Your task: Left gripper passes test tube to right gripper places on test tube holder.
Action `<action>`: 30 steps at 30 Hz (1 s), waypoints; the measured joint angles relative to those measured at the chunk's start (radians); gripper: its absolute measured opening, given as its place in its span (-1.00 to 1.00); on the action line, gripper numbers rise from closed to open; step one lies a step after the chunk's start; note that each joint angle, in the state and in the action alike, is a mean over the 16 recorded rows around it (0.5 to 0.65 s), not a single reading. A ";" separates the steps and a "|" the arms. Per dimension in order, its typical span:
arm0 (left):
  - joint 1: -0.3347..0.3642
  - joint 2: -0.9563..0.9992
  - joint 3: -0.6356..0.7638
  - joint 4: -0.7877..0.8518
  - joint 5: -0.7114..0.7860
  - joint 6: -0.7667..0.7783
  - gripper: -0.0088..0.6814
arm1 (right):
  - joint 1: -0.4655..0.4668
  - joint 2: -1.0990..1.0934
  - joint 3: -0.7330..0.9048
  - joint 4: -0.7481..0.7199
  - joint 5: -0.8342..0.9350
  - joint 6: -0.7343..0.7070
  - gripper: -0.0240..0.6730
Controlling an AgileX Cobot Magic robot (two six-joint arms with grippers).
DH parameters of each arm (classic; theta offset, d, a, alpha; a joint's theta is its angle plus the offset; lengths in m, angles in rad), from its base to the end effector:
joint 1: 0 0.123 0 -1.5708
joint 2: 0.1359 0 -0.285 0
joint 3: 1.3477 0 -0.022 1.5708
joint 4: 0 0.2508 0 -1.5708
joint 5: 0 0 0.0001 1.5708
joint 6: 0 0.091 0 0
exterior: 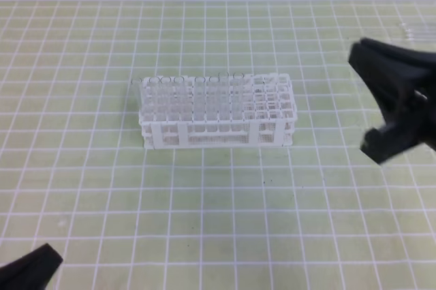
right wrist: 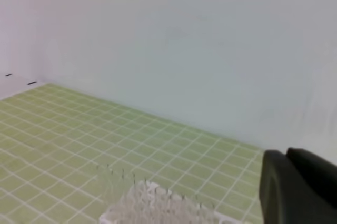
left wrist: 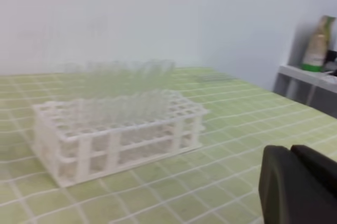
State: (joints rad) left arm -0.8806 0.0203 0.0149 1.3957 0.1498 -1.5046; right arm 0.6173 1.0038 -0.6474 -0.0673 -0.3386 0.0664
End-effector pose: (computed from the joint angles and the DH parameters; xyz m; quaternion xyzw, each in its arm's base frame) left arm 0.0472 -0.0360 0.2046 0.2124 0.6650 -0.2945 0.6527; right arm 0.1777 0.1286 0.3426 -0.2141 0.6480 0.2303 0.6937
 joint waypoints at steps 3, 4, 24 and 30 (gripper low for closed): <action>0.000 0.000 0.001 0.000 0.016 0.000 -0.98 | 0.000 -0.061 0.027 -0.001 0.037 0.000 -0.95; 0.000 0.001 0.002 0.000 0.021 0.000 -0.98 | 0.000 -0.077 0.035 -0.001 0.045 0.000 -0.96; 0.000 0.000 0.000 0.000 0.050 0.000 -0.98 | -0.295 -0.630 0.409 0.002 0.212 0.020 -0.97; 0.000 0.001 0.000 0.000 0.051 -0.001 -0.98 | -0.463 -0.862 0.564 0.032 0.253 0.027 -0.97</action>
State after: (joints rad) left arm -0.8805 0.0211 0.0149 1.3957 0.2009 -1.5052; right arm 0.1543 0.1417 -0.0832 -0.0354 -0.0853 0.0935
